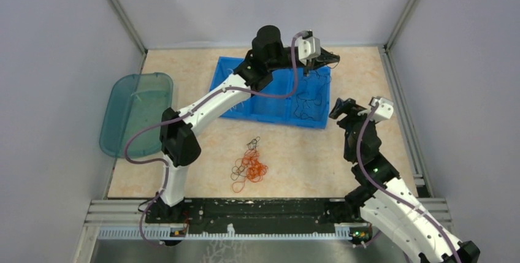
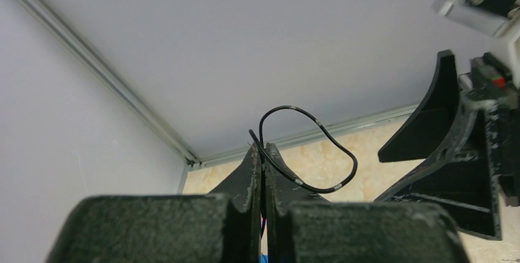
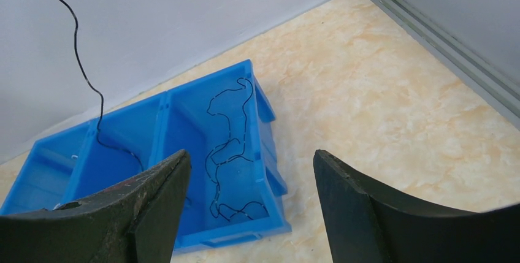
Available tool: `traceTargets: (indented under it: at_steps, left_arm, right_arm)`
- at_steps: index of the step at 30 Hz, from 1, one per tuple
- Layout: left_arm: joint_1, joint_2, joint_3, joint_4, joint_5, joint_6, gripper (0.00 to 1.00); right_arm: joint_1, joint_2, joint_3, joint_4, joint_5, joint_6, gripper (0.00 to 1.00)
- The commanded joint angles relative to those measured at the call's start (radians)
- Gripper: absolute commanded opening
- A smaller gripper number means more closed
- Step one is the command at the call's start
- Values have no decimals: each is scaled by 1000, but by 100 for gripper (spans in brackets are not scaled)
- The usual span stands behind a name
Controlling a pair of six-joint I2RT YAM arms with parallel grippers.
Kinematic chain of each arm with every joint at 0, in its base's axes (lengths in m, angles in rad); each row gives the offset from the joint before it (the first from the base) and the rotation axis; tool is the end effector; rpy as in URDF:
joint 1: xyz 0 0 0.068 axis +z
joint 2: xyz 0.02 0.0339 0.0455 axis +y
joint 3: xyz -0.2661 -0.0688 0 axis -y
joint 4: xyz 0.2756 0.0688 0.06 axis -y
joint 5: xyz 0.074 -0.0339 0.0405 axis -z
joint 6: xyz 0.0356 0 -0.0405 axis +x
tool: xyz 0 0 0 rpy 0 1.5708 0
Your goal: Untangle the cables
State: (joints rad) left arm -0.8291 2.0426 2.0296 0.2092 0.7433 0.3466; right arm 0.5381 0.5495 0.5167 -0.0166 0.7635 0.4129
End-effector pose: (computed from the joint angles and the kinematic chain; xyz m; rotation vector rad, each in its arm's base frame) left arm 0.3305 -0.3964 0.4265 1.2783 0.7656 -0.9012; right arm 0.1587 0.0660 0.2985 0.4788 1.5348 0.1183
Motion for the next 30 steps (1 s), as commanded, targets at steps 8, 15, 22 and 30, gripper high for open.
traceTargets:
  at_steps: [8,15,22,30]
  left_arm:
    - [28,141,56,54,-57,2,0]
    - [28,156,42,64,-63,5,0]
    - [18,173,91,119,-55,-49,0]
    - [4,131,33,138,-42,-48,0]
  right_arm:
    - [-17,-31,-3,18,32,-9,73]
    - [-17,-42,0,17,31,-9,73]
    - [-17,-49,23,-8,37,4,73]
    - [-17,-60,26,-17,39,16,73]
